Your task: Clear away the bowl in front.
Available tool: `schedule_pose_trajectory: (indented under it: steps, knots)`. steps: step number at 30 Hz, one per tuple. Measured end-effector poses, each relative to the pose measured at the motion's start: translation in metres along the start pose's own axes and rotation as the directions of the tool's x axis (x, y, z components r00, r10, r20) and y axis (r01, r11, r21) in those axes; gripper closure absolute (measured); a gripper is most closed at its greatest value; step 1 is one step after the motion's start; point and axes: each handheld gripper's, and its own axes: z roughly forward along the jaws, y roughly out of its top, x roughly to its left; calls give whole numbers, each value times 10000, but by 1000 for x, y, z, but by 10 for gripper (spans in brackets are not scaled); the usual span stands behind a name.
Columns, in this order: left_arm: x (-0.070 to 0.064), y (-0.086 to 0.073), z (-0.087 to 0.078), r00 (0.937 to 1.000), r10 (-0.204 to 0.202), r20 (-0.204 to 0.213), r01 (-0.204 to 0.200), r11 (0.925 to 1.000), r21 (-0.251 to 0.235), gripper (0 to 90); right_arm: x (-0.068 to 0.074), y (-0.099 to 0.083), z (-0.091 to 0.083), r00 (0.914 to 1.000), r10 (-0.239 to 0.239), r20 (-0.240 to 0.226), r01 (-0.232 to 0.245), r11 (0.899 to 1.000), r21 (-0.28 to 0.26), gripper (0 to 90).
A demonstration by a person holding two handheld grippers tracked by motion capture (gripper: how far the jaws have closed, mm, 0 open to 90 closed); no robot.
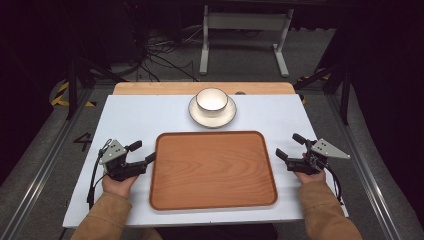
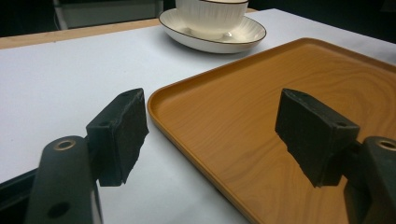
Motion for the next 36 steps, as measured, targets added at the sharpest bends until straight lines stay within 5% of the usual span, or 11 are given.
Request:
schedule_pose_trajectory:
  steps: [12, 27, 36]
  knots:
    - [-1, 1, -1, 10000, -88, -34, 88, 10000, 36, 262, 0, 0, 0, 10000, 48, -9, -48, 10000, 6, 48]
    - [-11, 15, -2, 9990, 424, 164, -421, 9990, -160, 247, -1, -1, 0, 9999, 129, 3, -129, 9999, 41, 48]
    - [-12, 25, -7, 9988, 483, -56, -484, 9987, -130, 257, -1, -1, 0, 9999, 130, 11, -130, 9999, 43, 47]
